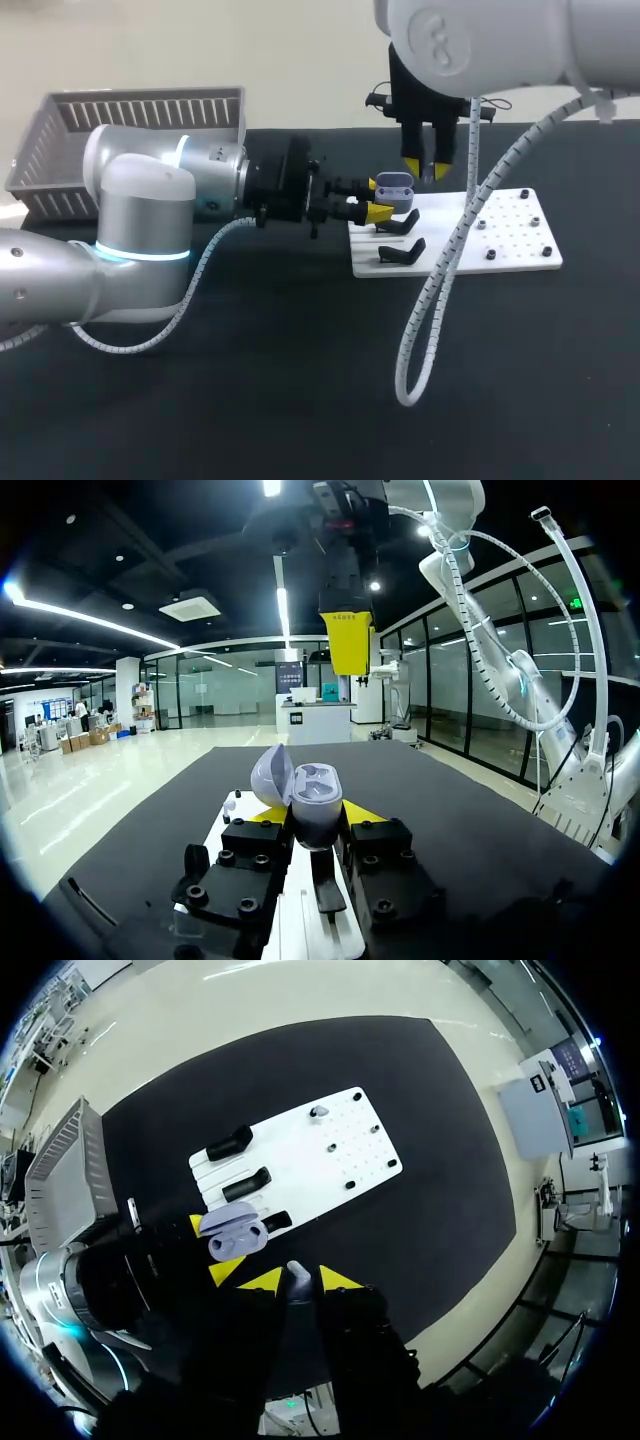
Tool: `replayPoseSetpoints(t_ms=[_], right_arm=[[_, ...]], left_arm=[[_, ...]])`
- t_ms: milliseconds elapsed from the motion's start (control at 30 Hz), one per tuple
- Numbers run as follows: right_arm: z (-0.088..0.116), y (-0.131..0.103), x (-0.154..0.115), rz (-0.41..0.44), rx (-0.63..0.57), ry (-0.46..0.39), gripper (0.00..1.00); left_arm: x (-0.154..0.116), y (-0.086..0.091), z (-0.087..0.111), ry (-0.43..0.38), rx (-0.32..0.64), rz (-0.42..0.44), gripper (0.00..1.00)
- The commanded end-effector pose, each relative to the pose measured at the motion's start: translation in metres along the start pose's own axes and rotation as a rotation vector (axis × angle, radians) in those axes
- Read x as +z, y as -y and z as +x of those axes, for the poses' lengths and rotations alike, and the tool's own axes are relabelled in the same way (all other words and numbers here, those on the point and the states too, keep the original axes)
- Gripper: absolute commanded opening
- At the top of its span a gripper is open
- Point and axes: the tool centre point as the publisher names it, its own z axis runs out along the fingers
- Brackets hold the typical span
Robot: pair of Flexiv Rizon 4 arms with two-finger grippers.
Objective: Pick up each earbud case from the left stands, insert the matching earbuds, close the lid, and place the case in the box.
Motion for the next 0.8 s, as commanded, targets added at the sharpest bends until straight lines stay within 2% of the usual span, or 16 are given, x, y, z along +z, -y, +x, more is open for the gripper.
replayPoseSetpoints(t_ms=[33, 200, 400, 800], right_arm=[[0.001, -0.001, 0.0, 0.019, 0.061, -0.024, 0.0], [0.001, 0.001, -0.004, 0.011, 0.204, -0.071, 0.0], [0.003, 0.007, -0.001, 0.008, 0.295, -0.123, 0.0], [0.01, 0.005, 0.006, 0.038, 0.331, -0.149, 0.0]], left_arm=[[0.0, -0.001, 0.0, 0.0, 0.0, 0.001, 0.0], [0.0, -0.001, 0.0, 0.0, 0.0, 0.001, 0.0], [0.006, 0.005, 0.0, 0.004, 0.003, -0.005, 0.0], [0.022, 0.016, -0.003, 0.024, 0.01, 0.014, 0.0]])
